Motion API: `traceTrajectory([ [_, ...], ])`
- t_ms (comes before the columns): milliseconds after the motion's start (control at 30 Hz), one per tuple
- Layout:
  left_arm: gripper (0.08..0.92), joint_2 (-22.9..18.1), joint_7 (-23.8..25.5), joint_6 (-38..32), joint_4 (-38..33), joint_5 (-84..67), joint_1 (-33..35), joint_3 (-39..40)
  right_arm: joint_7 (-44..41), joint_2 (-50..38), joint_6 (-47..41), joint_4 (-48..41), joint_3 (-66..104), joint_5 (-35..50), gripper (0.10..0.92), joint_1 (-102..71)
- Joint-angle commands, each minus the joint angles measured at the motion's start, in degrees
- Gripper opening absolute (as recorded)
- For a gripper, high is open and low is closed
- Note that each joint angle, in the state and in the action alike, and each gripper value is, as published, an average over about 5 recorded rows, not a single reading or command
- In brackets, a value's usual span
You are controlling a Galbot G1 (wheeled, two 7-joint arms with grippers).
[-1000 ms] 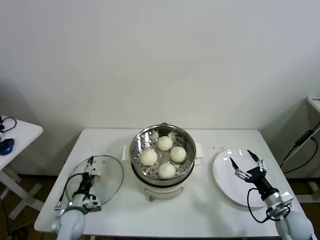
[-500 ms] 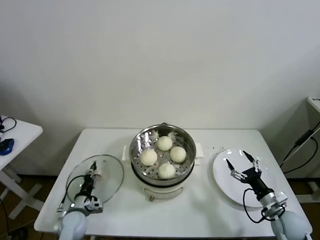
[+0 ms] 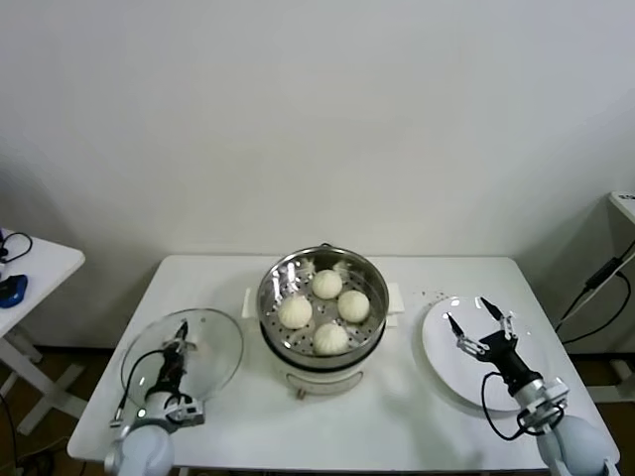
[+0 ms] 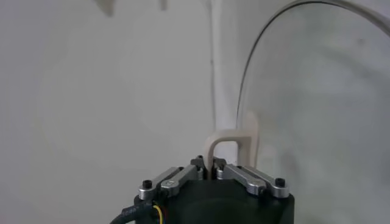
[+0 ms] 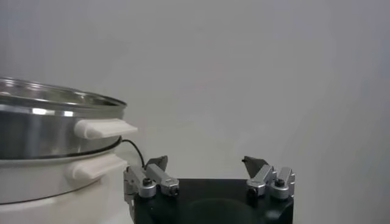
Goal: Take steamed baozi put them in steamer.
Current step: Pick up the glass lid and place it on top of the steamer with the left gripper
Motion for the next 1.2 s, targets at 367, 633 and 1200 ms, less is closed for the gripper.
traceTrajectory([
  [367,0.157,0.21,0.65,20.59,-30.59,1.7,14.38,2.9,0.01,-1.45,0.63,-2.31,-1.28,-0.01,0.823,1.78],
  [633,0.157,1.85,2.9,24.83,-35.45,3.13,12.6,9.12,0.62,-2.06,0.06,-3.34,-2.73,-0.11,0.823,2.84],
  [1200,0.157,-5.84,7.84,25.46,-28.74,12.85,2.19,26.27,1.25,-2.46,-0.87,-6.01,-3.55,-1.45,0.823,4.68],
])
